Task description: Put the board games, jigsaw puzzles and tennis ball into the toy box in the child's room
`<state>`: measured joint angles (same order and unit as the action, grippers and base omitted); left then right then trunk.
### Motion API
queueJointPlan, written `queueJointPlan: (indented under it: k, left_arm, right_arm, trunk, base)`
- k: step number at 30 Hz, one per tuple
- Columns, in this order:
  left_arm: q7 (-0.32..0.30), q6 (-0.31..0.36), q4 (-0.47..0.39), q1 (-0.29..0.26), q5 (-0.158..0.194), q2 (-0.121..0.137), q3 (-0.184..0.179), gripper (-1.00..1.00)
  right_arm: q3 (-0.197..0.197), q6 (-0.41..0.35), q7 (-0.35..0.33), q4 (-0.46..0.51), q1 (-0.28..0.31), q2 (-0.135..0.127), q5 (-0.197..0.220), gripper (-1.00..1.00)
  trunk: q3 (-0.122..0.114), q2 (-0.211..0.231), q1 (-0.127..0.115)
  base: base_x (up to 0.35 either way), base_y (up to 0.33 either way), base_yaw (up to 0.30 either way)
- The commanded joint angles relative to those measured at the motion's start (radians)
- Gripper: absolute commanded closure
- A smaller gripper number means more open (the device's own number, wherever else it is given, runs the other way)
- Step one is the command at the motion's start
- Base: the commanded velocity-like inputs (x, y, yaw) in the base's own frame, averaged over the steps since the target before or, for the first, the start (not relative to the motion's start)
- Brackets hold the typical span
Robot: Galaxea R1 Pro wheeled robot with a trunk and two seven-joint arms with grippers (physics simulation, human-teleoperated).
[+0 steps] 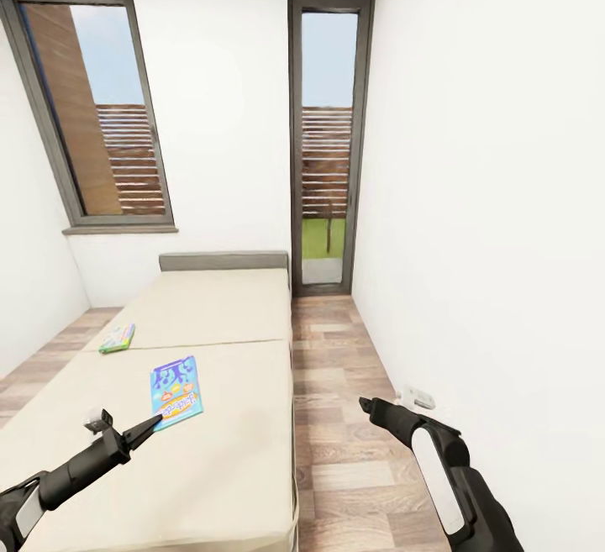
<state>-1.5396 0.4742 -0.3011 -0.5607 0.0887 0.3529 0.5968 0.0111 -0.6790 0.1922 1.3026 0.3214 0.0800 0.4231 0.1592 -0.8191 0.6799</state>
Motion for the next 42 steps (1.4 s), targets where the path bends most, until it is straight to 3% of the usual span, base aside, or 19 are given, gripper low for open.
queueJointPlan:
  k: [1,12,19,42]
  left_arm:
    - [-0.004,0.011,0.000,-0.001,0.000,0.000,0.000,1.00]
    - [-0.003,0.009,0.000,-0.001,0.000,-0.001,-0.002,1.00]
    - [-0.002,0.008,0.000,-0.001,0.000,-0.001,-0.002,1.00]
    - [0.003,0.005,0.000,-0.001,-0.001,-0.003,-0.003,1.00]
  right_arm:
    - [0.001,-0.004,0.008,0.001,0.001,0.001,0.010,-1.00]
    - [0.000,-0.004,0.007,0.005,0.001,0.001,0.010,-1.00]
    - [-0.025,-0.004,0.007,0.008,0.001,0.000,0.009,-1.00]
    - [-0.028,-0.003,0.007,0.002,0.001,0.000,0.009,-1.00]
  trunk:
    - [-0.003,0.006,-0.004]
    - [-0.054,0.083,-0.046]
    - [-0.077,0.132,-0.073]
    - [-0.116,0.293,-0.161]
  base:
    - [0.000,0.000,0.000]
    - [0.000,0.000,0.000]
    - [0.000,0.000,0.000]
    - [0.000,0.000,0.000]
